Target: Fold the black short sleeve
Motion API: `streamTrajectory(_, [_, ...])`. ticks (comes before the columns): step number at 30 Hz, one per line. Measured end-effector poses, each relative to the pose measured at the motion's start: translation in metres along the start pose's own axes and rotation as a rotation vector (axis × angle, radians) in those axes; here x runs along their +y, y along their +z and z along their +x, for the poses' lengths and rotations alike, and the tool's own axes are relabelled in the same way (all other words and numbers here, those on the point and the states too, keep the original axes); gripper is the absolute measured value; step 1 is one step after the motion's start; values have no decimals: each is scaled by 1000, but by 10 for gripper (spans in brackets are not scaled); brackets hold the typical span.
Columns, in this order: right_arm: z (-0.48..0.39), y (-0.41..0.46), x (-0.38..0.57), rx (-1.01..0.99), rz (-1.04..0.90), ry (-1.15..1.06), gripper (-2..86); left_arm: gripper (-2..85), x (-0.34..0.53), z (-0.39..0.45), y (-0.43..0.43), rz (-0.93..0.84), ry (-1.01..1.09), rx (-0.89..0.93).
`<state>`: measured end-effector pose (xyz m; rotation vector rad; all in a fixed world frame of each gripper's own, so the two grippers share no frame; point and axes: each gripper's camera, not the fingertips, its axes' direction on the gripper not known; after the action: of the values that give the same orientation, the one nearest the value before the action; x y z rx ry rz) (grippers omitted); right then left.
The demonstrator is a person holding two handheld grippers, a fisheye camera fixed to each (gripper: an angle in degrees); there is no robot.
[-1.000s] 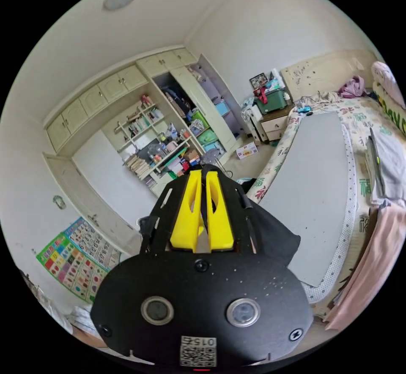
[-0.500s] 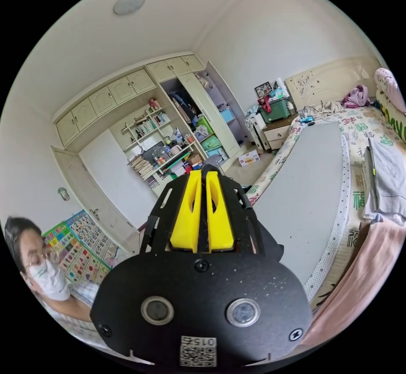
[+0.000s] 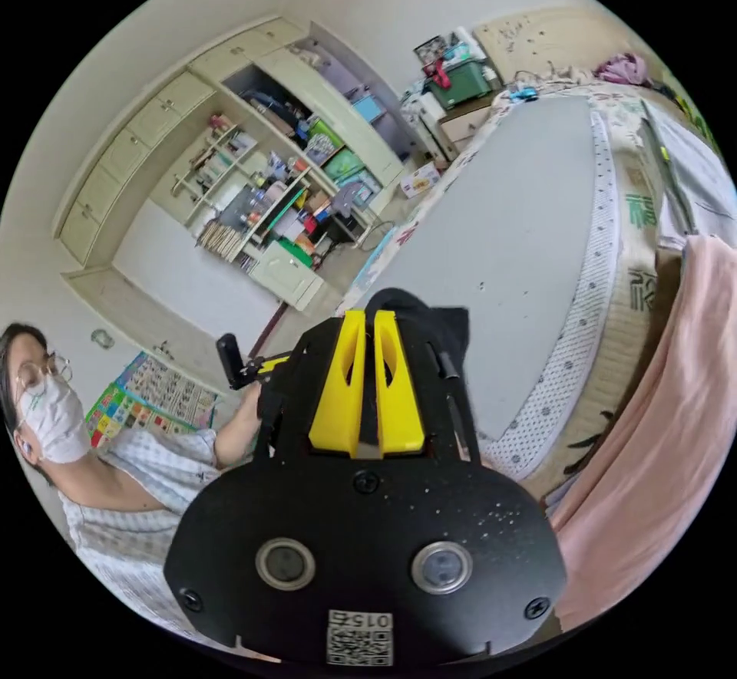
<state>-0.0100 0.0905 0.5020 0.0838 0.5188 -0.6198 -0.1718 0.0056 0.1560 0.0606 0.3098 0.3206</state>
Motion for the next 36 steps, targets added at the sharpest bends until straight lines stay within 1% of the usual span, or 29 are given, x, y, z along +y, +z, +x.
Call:
streamTrajectory(1, [8, -14, -27, 42, 64, 59, 3, -6, -43, -10, -6, -8, 39, -27])
streamTrajectory(2, [11, -23, -43, 52, 100, 84, 2, -6, -68, -16, -10, -5, 49, -34])
streamTrajectory(3, [12, -46, -80, 52, 207, 132, 1, -6, -127, -30, -18, 1, 58, -81])
streamTrajectory(4, [0, -78, -122, 96, 336, 150, 1, -6, -192, -43, -31, 24, 59, -195])
streamTrajectory(5, [-13, -97, -144, 133, 401, 135, 0, -6, -225, -49, -42, 46, 48, -261])
streamTrajectory(6, [-48, -132, -183, 260, 515, 106, -2, -6, -286, -55, -68, 92, 3, -380])
streamTrajectory(7, [-87, -161, -206, 320, 638, 48, -3, -6, -329, -46, -105, 244, -5, -464])
streamTrajectory(8, [-105, -173, -212, 297, 700, 5, -4, -6, -345, -38, -125, 323, -3, -500])
streamTrajectory(9, [-135, -193, -219, 262, 794, -57, -4, -6, -367, -24, -157, 437, -11, -532])
streamTrajectory(10, [-160, -205, -223, 296, 837, -85, -4, -6, -384, -16, -176, 465, 3, -497])
streamTrajectory(12, [-185, -211, -220, 360, 862, -147, -3, -6, -388, -3, -194, 523, 44, -494])
streamTrajectory(14, [-187, -208, -209, 394, 845, -178, -2, -6, -382, 7, -191, 512, 120, -506])
streamTrajectory(17, [-147, -187, -174, 374, 778, -161, 1, -6, -354, 0, -163, 468, 181, -466])
streamTrajectory(19, [-94, -153, -141, 337, 663, -89, 2, -6, -327, -19, -125, 387, 154, -420])
streamTrajectory(20, [-80, -143, -131, 328, 636, -76, 3, -6, -319, -24, -114, 359, 148, -416])
streamTrajectory(22, [-24, -97, -85, 308, 525, 31, 4, -6, -282, -40, -68, 245, 137, -422])
streamTrajectory(23, [-11, -86, -74, 297, 494, 56, 4, -6, -270, -43, -57, 217, 135, -423])
streamTrajectory(25, [30, -50, -30, 255, 377, 133, 5, -5, -221, -53, -24, 110, 127, -402])
streamTrajectory(27, [49, -30, -2, 243, 272, 171, 5, -5, -180, -56, -10, 34, 139, -398])
streamTrajectory(28, [55, -21, 17, 250, 217, 177, 5, -5, -153, -55, -2, -35, 156, -386])
streamTrajectory(29, [57, -17, 25, 242, 190, 171, 5, -5, -139, -53, 0, -56, 167, -384])
streamTrajectory(31, [60, -11, 58, 189, 157, 133, 5, -5, -84, -45, -6, -45, 195, -375])
streamTrajectory(34, [69, -11, 92, 188, 149, 134, 5, -2, -26, -40, -16, -42, 149, -351])
streamTrajectory(36, [81, -6, 109, 169, 140, 159, 5, 0, 4, -34, -17, -35, 142, -400])
